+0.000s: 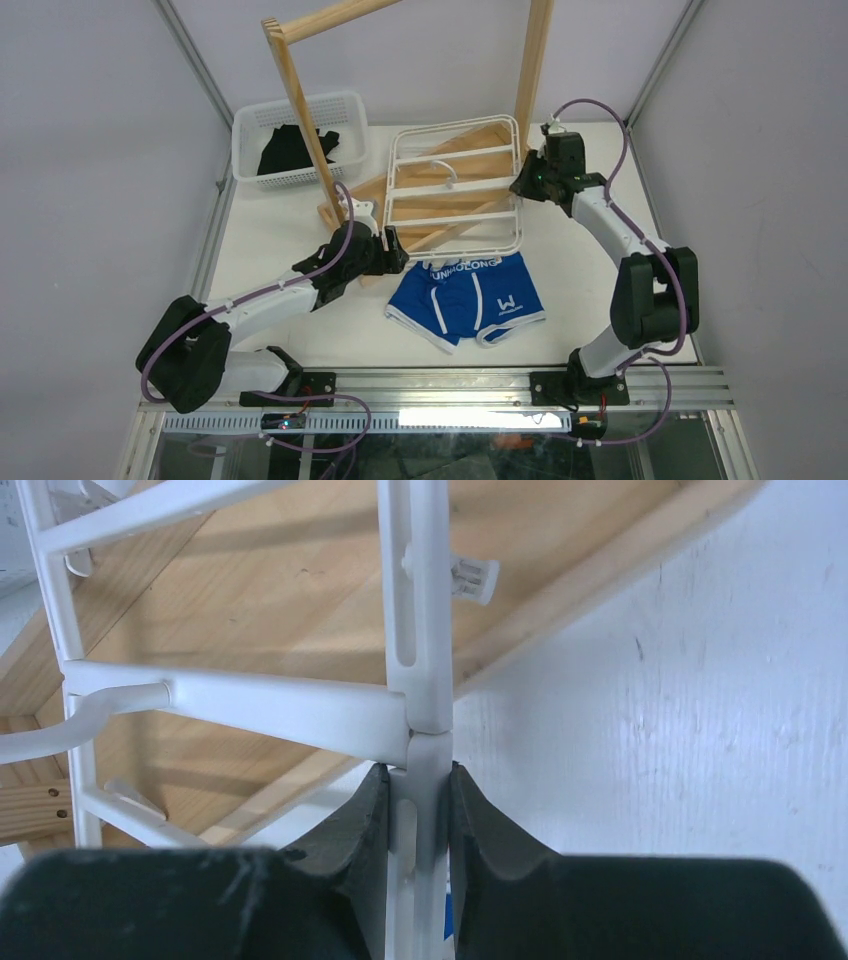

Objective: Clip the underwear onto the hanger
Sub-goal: Open the clamp at the hanger.

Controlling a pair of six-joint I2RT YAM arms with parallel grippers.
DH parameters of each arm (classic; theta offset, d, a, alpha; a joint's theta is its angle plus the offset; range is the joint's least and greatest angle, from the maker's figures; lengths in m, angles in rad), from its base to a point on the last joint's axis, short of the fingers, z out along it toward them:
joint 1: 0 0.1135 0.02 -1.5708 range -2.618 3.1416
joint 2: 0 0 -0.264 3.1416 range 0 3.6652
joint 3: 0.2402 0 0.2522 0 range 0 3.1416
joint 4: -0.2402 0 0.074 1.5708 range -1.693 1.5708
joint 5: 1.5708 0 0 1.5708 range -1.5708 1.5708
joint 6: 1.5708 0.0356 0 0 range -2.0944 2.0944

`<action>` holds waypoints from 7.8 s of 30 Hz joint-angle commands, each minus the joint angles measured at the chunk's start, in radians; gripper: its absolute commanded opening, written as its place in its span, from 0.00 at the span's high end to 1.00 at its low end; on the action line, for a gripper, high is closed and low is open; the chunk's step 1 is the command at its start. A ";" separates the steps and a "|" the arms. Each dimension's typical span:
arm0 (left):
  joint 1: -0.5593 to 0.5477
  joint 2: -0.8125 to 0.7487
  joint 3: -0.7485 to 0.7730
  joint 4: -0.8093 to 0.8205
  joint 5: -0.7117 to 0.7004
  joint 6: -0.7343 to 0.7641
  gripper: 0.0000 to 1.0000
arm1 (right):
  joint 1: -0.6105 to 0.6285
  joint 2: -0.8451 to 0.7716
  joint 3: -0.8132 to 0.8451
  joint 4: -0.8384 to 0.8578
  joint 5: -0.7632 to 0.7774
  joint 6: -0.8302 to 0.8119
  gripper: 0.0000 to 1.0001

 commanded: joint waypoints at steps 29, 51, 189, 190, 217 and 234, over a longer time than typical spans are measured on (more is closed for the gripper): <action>-0.117 -0.107 -0.073 0.195 0.161 -0.016 0.36 | 0.001 -0.615 -0.670 0.464 0.114 0.545 1.00; -0.206 -0.172 -0.154 0.191 0.069 -0.150 0.25 | 0.002 -0.687 -0.731 0.469 0.093 0.577 1.00; -0.193 0.326 0.848 -0.607 0.386 0.678 1.00 | 0.118 -0.969 -0.644 0.340 -0.292 -0.042 0.45; -0.194 0.348 0.895 -0.638 0.391 0.700 1.00 | 0.118 -0.970 -0.626 0.316 -0.261 -0.044 0.45; -0.036 0.404 1.039 -0.953 0.504 0.979 1.00 | 0.150 -0.807 -1.113 1.519 -0.745 0.000 0.33; -0.036 0.320 0.973 -0.905 0.518 1.005 1.00 | 0.218 -0.587 -0.997 1.162 -0.662 -0.520 0.35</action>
